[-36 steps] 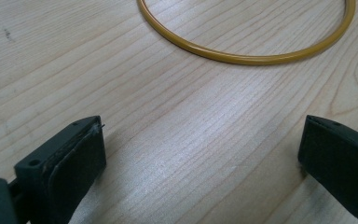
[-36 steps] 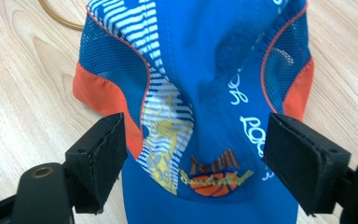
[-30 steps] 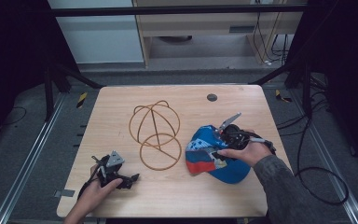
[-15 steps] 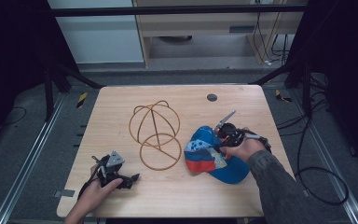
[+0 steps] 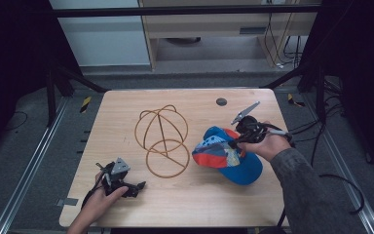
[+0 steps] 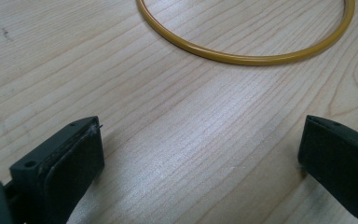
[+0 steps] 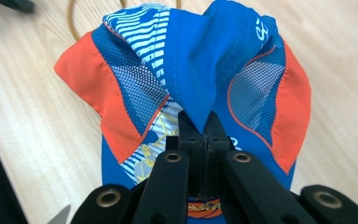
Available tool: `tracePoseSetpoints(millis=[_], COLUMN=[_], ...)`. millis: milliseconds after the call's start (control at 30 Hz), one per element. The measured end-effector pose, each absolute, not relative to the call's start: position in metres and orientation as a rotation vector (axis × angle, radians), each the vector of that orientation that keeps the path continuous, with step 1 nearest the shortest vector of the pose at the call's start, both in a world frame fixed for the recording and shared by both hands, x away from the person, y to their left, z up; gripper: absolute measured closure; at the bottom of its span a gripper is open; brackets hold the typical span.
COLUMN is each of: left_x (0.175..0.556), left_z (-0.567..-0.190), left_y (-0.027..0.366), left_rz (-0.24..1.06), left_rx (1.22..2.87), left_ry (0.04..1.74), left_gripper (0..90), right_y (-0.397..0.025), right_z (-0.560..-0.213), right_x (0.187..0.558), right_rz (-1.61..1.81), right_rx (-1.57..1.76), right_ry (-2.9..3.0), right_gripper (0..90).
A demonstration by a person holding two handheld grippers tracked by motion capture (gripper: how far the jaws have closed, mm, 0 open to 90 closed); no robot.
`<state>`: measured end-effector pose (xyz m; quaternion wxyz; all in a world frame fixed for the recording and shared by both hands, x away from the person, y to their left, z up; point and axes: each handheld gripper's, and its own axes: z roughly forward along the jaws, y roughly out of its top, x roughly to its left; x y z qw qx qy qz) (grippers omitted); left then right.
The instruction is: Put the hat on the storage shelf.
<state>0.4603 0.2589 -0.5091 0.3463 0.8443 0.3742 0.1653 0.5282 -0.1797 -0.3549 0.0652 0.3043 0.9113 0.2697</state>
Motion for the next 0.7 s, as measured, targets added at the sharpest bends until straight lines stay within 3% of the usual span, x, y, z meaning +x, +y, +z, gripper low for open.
tracePoseSetpoints(millis=[367, 700], left_x=[0.46, 0.459], left_z=[-0.509, -0.509], left_y=[0.259, 0.259], left_rz=[0.432, 0.431], left_rx=[2.186, 2.187], left_ry=[0.972, 0.968], left_gripper=[0.0, 0.0], right_y=[-0.188, -0.196], right_z=[-0.278, -0.248], right_x=[0.516, 0.511], right_rz=[0.936, 0.997], right_rx=[0.812, 0.799], right_ry=[2.63, 2.552], right_gripper=[89.8, 89.8])
